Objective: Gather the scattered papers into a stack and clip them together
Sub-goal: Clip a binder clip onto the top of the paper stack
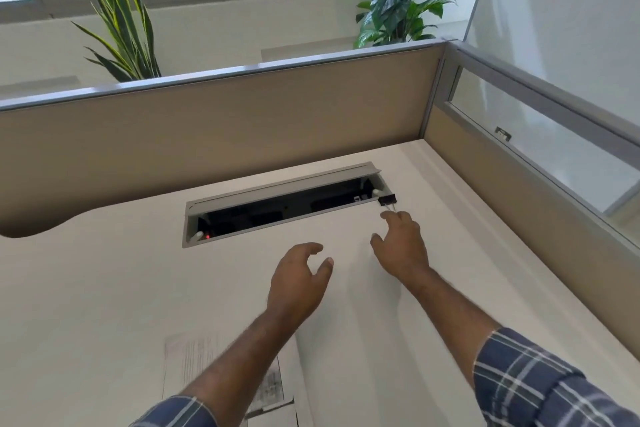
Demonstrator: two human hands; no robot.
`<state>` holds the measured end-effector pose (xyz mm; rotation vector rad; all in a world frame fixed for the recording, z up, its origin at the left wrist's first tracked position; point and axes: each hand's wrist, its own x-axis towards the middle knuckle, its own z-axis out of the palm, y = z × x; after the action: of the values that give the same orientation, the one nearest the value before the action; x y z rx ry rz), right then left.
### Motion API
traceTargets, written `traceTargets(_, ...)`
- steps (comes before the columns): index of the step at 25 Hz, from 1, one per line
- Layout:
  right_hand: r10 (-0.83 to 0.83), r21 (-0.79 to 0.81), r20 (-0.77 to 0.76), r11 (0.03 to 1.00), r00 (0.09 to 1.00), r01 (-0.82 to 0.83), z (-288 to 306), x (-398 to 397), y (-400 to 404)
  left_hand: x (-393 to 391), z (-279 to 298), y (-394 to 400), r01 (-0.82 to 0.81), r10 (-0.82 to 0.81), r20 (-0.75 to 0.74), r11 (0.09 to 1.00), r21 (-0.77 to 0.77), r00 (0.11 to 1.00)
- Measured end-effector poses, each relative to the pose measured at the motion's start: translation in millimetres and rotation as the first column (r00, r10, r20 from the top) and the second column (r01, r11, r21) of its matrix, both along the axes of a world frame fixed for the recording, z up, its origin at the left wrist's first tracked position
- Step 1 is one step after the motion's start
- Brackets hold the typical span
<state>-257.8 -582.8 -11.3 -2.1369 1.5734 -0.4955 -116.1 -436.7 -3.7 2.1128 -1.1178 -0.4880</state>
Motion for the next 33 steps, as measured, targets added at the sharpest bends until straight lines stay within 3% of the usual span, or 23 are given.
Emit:
traceTargets(13, 0.033, -0.038, -0.219, 0.998, 0.975, -0.042, -40, 29, -102, 1, -3, -31, -0.026, 0.006, -0.222, 0.996, -0.088, 0.975)
traceTargets(17, 0.027, -0.006, -0.109, 1.0, 0.994, -0.027, -36, 36, -80, 3, -5, -22, -0.072, 0.05, -0.256, 0.994, -0.079, 0.965)
traceTargets(20, 0.016, 0.11, 0.153, 0.993, 0.988, -0.033, -22, 40, -37, 2, 1, -6, -0.103, 0.075, -0.292, 0.991, -0.081, 0.953)
traceTargets(23, -0.175, 0.342, 0.515, 0.94, 0.839, -0.014, 1, 41, 18, 3, 10, 24, -0.14, 0.099, -0.358, 0.986, -0.089, 0.928)
traceTargets(25, -0.295, 0.502, 0.643, 0.859, 0.707, -0.098, 14, 41, 51, 0, 15, 48, -0.133, 0.086, -0.41, 0.987, -0.086, 0.908)
traceTargets(28, -0.406, 0.643, 0.693, 0.723, 0.596, -0.254, 37, 37, 101, -10, 30, 89, -0.127, 0.062, -0.428, 0.984, -0.126, 0.902)
traceTargets(33, -0.452, 0.676, 0.73, 0.59, 0.513, -0.442, 64, 31, 174, -15, 53, 161, -0.249, 0.136, -0.372, 0.929, -0.274, 0.918)
